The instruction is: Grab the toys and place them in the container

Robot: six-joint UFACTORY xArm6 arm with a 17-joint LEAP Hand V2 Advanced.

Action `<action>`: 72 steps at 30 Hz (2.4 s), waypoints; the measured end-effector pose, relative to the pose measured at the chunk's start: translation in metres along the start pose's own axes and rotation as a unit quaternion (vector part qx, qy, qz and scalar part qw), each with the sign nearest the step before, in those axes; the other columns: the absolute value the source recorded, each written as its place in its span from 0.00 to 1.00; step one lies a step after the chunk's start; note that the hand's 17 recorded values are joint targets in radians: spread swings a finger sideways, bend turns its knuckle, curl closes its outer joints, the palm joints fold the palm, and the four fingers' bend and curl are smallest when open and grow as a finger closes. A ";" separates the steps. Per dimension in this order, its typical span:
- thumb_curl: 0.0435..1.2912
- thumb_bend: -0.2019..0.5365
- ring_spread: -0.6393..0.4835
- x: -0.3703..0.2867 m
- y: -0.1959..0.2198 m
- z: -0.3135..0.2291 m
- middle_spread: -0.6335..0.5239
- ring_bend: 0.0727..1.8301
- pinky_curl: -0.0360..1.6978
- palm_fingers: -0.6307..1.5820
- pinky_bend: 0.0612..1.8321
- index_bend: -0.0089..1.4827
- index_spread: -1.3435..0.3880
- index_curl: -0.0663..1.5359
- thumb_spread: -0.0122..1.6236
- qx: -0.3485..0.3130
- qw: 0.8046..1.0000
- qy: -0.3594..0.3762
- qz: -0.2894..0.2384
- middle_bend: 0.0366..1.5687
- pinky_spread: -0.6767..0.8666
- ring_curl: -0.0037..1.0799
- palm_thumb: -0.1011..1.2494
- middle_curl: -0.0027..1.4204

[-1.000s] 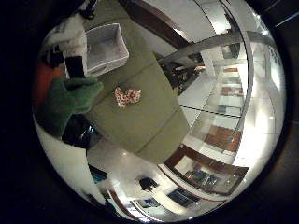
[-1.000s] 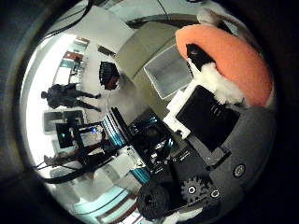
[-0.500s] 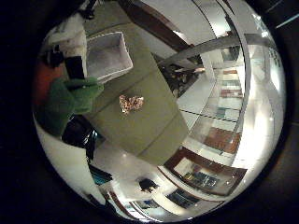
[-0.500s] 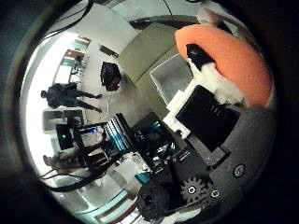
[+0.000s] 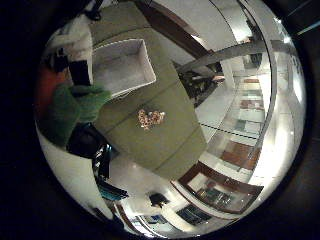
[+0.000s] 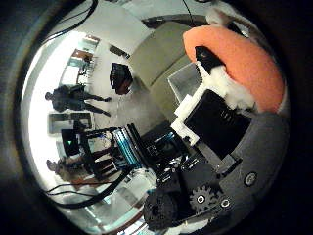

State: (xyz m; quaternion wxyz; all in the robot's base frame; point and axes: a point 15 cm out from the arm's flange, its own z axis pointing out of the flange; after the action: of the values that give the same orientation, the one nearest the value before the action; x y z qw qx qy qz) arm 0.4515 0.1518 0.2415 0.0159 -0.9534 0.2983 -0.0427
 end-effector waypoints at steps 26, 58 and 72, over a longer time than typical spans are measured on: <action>0.66 0.25 0.32 0.012 -0.029 0.076 0.36 0.68 0.53 0.78 0.76 0.76 0.63 0.59 0.48 0.017 1.000 0.000 0.000 0.76 0.31 0.89 0.81 0.71; 0.70 0.25 0.32 -0.056 -0.057 0.196 0.36 0.68 0.54 0.78 0.76 0.77 0.63 0.60 0.44 -0.012 0.998 -0.057 -0.025 0.77 0.30 0.91 0.83 0.72; 0.74 0.25 0.31 -0.050 -0.053 0.208 0.36 0.67 0.54 0.77 0.75 0.78 0.62 0.61 0.44 -0.015 0.998 -0.057 -0.019 0.77 0.30 0.92 0.85 0.73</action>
State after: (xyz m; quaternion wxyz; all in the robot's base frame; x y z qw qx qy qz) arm 0.4598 0.2245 0.0337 0.0179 -0.9599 0.2795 0.0158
